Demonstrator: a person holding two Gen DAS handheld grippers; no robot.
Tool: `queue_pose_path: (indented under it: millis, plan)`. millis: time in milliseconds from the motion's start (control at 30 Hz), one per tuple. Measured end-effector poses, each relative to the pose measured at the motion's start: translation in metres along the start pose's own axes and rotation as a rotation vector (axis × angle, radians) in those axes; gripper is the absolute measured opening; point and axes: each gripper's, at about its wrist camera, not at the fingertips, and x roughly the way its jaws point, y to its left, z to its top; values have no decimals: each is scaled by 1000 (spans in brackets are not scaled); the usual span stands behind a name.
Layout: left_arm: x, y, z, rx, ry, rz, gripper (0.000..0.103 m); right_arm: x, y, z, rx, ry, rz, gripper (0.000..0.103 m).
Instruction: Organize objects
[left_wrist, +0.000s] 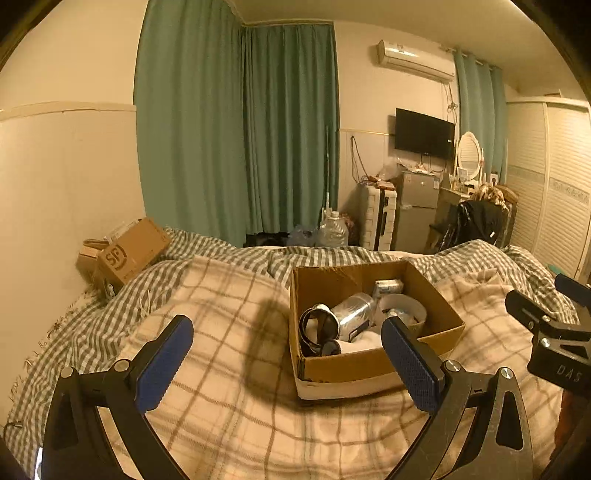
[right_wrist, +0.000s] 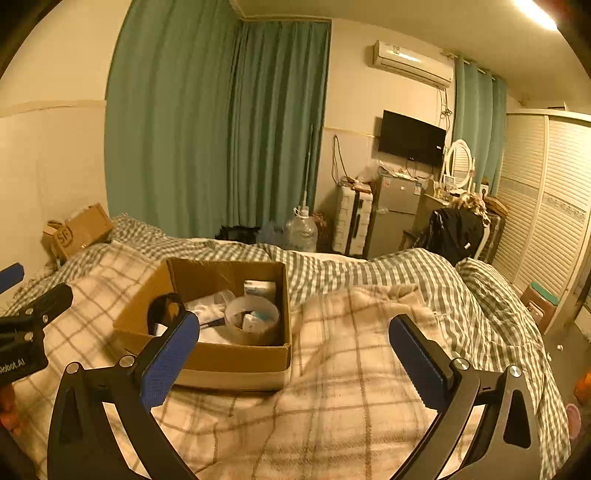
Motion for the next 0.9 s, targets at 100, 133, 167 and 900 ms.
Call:
queue_pose_path:
  millis: [100, 133, 167, 900]
  plan:
    - [0, 1, -2, 1, 1, 2, 103, 1, -1, -1, 1, 2, -9, 103]
    - [0, 1, -2, 0, 0, 3, 103, 1, -1, 0, 1, 4, -8, 103]
    - [-1, 1, -2, -1, -2, 2, 103, 1, -1, 0, 0, 6, -7, 103]
    - [1, 1, -1, 3, 9, 5, 103, 1, -1, 2, 5, 16, -9, 103]
